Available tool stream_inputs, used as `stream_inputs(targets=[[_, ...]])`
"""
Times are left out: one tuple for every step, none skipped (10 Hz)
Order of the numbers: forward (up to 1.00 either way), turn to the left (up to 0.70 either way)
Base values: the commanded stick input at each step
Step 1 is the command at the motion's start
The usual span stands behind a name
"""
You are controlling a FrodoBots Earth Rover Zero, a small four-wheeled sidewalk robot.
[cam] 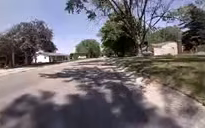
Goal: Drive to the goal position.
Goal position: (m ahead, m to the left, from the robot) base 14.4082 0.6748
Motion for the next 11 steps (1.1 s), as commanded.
stream_inputs(targets=[[0.7, 0.0], [0.7, 0.0], [0.7, 0.0], [0.7, 0.0], [0.7, 0.0], [0.7, 0.0], [0.7, 0.0], [0.7, 0.0], [0.7, 0.0], [0.7, 0.0], [0.7, 0.0]])
